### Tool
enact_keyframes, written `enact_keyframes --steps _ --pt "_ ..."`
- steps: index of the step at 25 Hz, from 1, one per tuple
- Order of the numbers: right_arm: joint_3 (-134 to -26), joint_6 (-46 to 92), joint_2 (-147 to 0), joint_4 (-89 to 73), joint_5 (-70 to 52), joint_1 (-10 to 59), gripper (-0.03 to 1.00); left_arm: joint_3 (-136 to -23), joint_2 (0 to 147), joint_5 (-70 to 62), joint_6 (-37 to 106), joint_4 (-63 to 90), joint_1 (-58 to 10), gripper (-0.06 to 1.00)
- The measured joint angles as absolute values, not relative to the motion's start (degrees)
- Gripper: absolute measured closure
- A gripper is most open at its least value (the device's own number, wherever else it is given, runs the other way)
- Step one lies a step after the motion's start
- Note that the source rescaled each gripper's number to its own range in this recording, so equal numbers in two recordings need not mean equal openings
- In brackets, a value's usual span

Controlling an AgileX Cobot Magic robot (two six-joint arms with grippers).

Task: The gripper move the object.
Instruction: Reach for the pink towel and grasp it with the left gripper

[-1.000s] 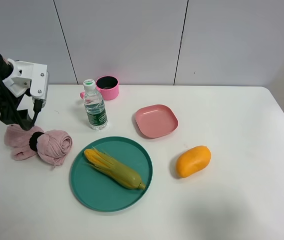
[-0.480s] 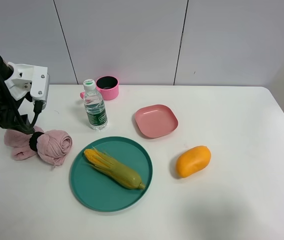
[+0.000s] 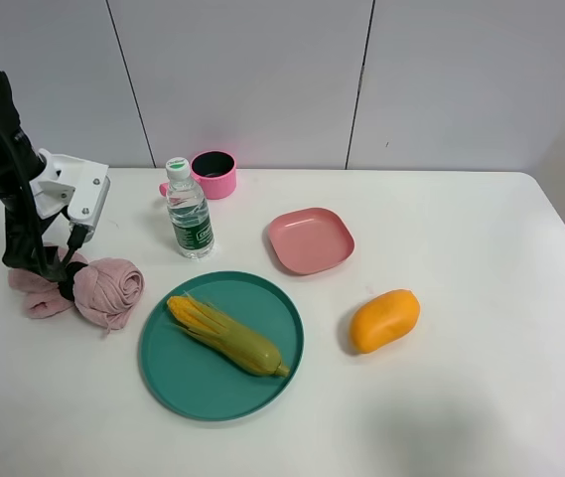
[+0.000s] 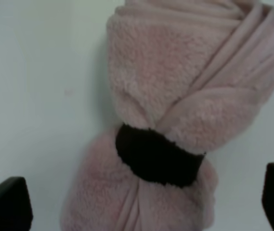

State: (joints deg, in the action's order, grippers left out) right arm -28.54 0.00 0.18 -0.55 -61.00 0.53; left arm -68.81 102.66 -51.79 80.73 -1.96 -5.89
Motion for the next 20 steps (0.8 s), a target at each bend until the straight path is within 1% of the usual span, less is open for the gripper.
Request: enact_keyframes --steps 9,20 --pt "-28.5 0.0 0.2 -0.6 -61.0 0.5 -0.03 -68.9 109.3 -49.2 81.2 -2.1 -5.7 -0.05" --pt "-28.5 0.0 0.2 -0.6 -61.0 0.5 -0.03 -68.9 112.2 -49.3 81.7 -1.7 0.9 -0.05"
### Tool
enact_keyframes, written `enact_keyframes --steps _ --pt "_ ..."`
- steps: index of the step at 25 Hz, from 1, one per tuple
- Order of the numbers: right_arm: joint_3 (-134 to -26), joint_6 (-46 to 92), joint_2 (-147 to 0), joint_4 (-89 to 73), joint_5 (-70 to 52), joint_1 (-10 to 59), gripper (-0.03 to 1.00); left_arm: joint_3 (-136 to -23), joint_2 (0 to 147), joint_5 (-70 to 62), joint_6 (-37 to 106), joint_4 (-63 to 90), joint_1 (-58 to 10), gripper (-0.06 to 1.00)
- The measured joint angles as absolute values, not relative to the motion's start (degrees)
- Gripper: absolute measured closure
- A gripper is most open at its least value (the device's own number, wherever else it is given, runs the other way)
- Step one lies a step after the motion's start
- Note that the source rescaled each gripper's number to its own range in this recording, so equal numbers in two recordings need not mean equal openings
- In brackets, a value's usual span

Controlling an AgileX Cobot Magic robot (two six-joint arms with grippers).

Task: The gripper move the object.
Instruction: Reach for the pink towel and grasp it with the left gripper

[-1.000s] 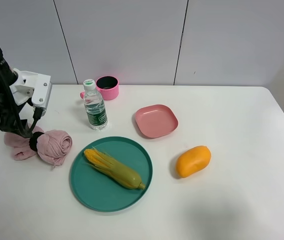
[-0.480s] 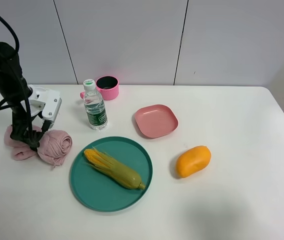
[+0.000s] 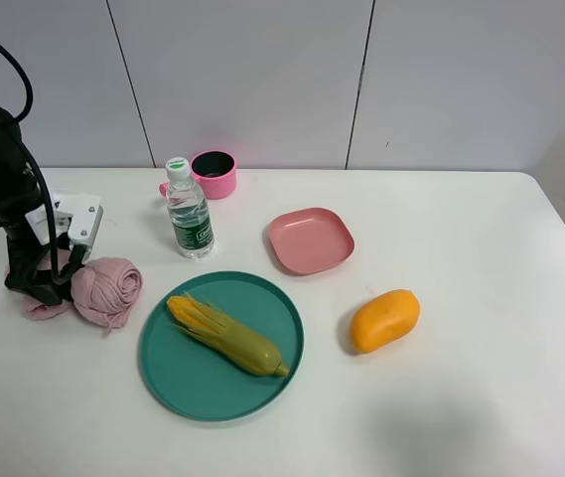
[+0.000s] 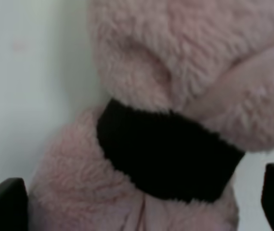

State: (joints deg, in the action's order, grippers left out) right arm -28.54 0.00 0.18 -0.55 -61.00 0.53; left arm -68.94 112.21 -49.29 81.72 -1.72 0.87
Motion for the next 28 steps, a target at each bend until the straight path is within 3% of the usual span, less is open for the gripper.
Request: enact_keyframes --steps 9,22,23,25,26,28 --pt "-28.5 0.0 0.2 -0.6 -61.0 0.5 -0.03 -68.9 113.2 -49.7 89.8 8.7 1.1 -0.05" --pt "-28.5 0.0 0.2 -0.6 -61.0 0.5 -0.03 -69.0 115.3 -49.5 90.4 4.5 1.1 -0.04" --pt "-28.5 0.0 0.2 -0.6 -61.0 0.5 -0.03 -69.0 115.8 -49.2 90.4 4.6 1.1 0.01" --pt "-28.5 0.0 0.2 -0.6 -61.0 0.5 -0.03 -69.0 116.5 -48.6 90.4 4.6 1.1 0.21" --pt "-28.5 0.0 0.2 -0.6 -61.0 0.5 -0.03 -69.1 116.6 -48.1 90.4 4.6 1.1 0.39" --pt "-28.5 0.0 0.2 -0.6 -61.0 0.5 -0.03 -69.1 116.6 -48.4 90.3 4.6 1.1 0.85"
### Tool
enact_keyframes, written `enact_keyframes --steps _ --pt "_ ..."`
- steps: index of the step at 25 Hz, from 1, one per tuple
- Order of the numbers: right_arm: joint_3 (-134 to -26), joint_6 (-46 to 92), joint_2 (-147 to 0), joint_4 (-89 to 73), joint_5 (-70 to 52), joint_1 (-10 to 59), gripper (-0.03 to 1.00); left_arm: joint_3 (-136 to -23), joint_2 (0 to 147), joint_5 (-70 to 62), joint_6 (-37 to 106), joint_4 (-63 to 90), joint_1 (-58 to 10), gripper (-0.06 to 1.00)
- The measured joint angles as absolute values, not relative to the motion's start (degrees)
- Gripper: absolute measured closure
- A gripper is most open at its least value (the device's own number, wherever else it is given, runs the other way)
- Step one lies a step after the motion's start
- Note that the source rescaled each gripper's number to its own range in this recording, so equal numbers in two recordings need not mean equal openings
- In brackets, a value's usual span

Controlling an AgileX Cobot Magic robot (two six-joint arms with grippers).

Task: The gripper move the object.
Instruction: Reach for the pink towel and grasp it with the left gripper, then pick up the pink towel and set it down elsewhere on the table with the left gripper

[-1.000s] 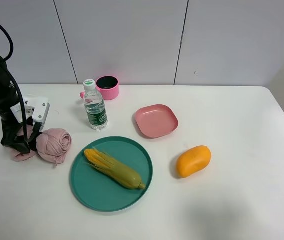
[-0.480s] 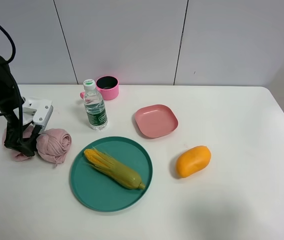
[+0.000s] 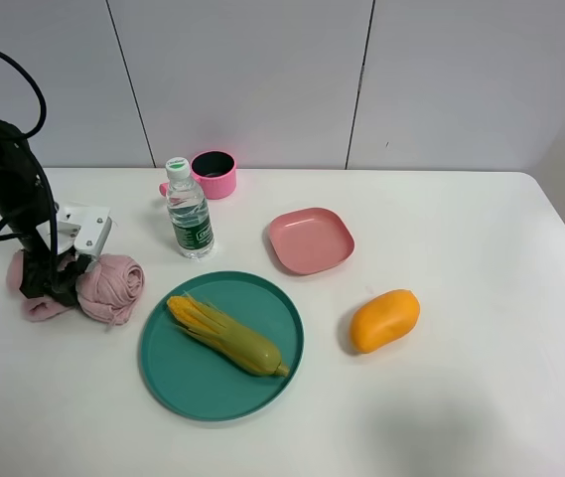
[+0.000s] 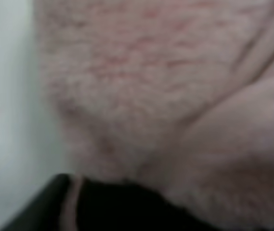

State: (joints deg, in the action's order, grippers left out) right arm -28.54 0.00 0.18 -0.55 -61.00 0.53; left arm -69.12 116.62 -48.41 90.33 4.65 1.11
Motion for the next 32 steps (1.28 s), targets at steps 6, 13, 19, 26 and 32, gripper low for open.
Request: enact_keyframes --steps 6,13,19,26,32 --pt "-28.5 0.0 0.2 -0.6 -61.0 0.5 -0.03 -69.1 115.4 -51.7 89.3 4.6 1.1 0.94" --pt "-28.5 0.0 0.2 -0.6 -61.0 0.5 -0.03 -74.3 103.3 -58.4 75.3 4.8 1.1 0.94" --pt "-28.5 0.0 0.2 -0.6 -61.0 0.5 -0.03 -81.6 91.7 -61.7 54.1 15.1 0.7 0.94" --pt "-28.5 0.0 0.2 -0.6 -61.0 0.5 -0.03 -89.8 86.5 -66.5 45.6 14.8 -11.6 0.94" --pt "-28.5 0.0 0.2 -0.6 -61.0 0.5 -0.03 -97.0 93.5 -67.8 34.8 5.3 -27.7 0.94"
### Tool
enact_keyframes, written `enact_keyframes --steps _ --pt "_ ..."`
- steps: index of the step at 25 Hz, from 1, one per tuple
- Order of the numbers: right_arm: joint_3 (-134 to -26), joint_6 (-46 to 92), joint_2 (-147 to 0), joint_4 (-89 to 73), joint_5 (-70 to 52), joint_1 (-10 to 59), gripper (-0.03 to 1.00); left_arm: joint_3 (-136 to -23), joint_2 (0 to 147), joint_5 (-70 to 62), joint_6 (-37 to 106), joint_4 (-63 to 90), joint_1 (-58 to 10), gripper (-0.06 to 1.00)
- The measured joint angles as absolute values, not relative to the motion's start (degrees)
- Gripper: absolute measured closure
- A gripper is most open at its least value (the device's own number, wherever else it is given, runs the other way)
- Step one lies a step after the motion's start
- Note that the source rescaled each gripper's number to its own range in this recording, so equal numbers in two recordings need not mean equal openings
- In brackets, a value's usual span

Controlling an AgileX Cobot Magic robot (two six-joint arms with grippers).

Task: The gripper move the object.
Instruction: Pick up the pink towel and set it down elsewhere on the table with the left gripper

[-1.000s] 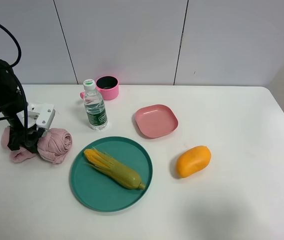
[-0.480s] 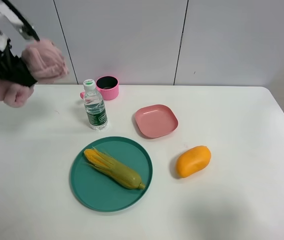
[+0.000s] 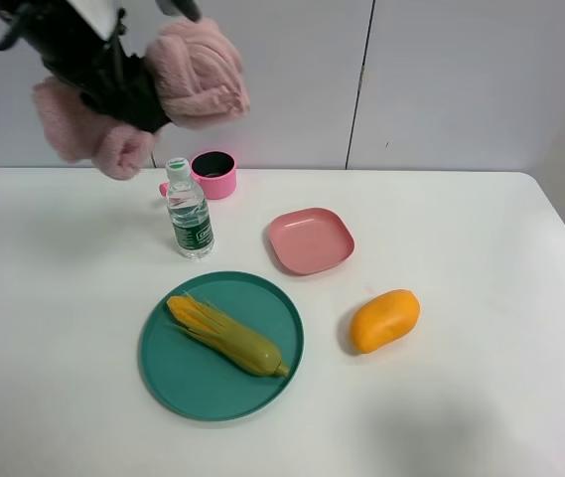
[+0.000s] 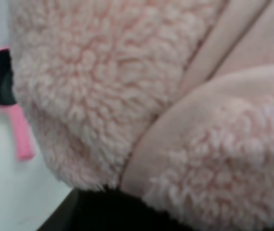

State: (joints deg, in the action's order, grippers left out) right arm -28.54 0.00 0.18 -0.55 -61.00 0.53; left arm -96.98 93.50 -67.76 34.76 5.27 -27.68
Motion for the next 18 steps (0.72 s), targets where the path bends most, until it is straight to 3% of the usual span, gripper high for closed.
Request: enact_keyframes --steps 6,18 --pt "-28.5 0.0 0.2 -0.6 -61.0 0.5 -0.03 -103.3 103.8 -68.9 28.1 4.3 -37.1 0.94" --pt "-28.5 0.0 0.2 -0.6 -61.0 0.5 -0.03 -105.2 114.3 -62.9 23.7 4.0 -48.4 0.94"
